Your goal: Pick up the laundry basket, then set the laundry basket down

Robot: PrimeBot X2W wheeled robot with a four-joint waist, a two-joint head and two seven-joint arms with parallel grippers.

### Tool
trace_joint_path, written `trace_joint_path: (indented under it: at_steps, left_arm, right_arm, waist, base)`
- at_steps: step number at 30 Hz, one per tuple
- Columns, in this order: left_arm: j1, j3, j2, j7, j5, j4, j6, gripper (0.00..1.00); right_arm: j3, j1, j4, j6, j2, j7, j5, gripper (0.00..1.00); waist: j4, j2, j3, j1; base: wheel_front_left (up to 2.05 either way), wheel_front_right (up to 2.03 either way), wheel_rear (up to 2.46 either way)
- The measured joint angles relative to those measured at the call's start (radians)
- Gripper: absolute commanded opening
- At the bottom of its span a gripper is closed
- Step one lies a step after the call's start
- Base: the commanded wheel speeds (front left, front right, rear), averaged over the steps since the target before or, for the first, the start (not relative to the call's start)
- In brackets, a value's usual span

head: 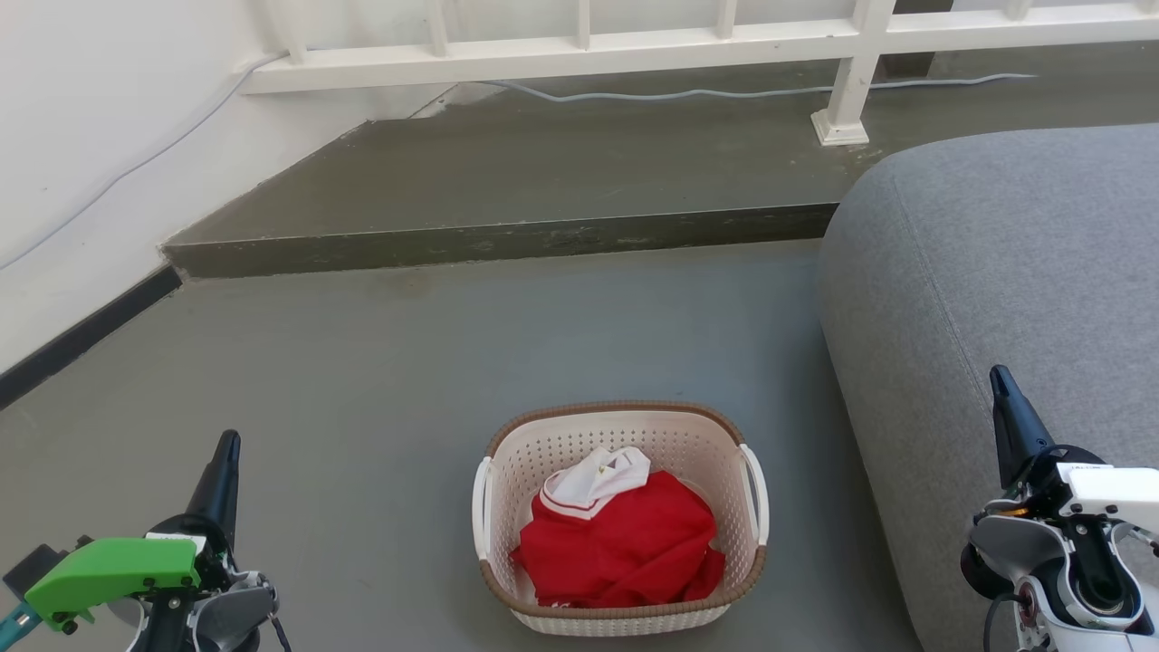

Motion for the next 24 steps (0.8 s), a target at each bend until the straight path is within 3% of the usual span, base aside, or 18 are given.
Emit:
trace_joint_path:
  at_steps: [24]
  left_arm:
    - [0.0, 0.001, -0.002, 0.0, 0.0, -0.001, -0.003, 0.0]
  right_arm:
    - [-0.001, 0.0, 0.0, 0.003, 0.0, 0.003, 0.0, 0.0]
  waist:
    - [0.0, 0.0, 0.0, 0.0]
  base:
    - [0.0, 0.0, 0.0]
